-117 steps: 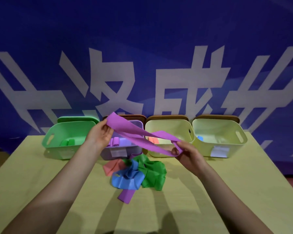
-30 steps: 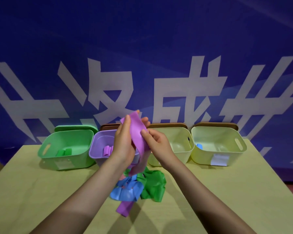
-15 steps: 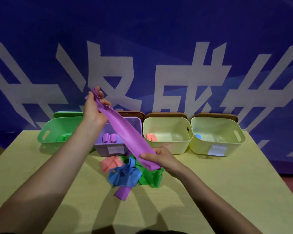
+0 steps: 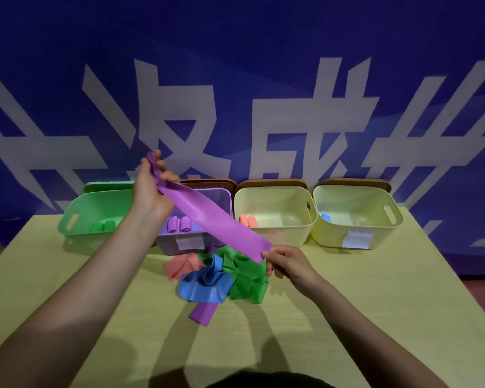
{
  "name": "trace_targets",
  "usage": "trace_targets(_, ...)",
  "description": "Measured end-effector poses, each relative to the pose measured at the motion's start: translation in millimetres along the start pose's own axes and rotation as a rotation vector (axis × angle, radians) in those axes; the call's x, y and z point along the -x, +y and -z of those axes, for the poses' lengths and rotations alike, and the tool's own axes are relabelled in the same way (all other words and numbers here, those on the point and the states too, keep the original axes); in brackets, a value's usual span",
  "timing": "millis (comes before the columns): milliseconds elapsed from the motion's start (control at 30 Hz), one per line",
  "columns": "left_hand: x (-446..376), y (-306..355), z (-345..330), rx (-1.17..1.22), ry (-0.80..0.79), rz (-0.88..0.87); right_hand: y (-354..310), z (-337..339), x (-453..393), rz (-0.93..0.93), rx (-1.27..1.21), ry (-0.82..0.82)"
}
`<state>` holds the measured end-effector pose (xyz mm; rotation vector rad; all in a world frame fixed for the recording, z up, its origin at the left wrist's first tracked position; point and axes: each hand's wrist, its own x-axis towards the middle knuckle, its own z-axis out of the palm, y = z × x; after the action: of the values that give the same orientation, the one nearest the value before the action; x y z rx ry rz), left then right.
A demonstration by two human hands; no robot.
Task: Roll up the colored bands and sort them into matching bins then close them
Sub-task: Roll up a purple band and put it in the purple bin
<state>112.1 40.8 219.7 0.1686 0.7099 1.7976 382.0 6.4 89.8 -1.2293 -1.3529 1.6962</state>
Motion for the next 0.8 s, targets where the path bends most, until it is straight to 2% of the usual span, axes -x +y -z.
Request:
trace_targets(167, 35.2, -38.3, -11.4, -0.282, -0.123, 0.002, 18.7, 10.0, 3.0, -0.126, 0.208, 0.009)
trace_targets(267, 60.2, -63.2, -11.6, -0.49, -0.242, 0.035, 15.3, 11.9, 1.1, -0.138, 0.264, 0.104)
trace_targets(433, 72.6, -86.2, -6.7, -0.699, -0.335, 0.074, -41.1, -1.5, 2.1, 0.152, 0.147, 0.258)
trace_targets(567, 72.9, -91.2, -7.1, -0.81, -0.342, 0.046, -87.6, -19.7, 12.6, 0.393, 0.032, 0.206)
trace_targets(700, 77.2, -88.9, -9.6, -0.849, -0.394, 0.059, -102.6, -32.6, 12.4, 0.501, 0.077, 0.119)
trace_targets(800, 78.0, -87.4, -7.9, -0.831, -0.378, 0.101, -101.8, -36.4, 9.4, 0.514, 0.048, 0.169)
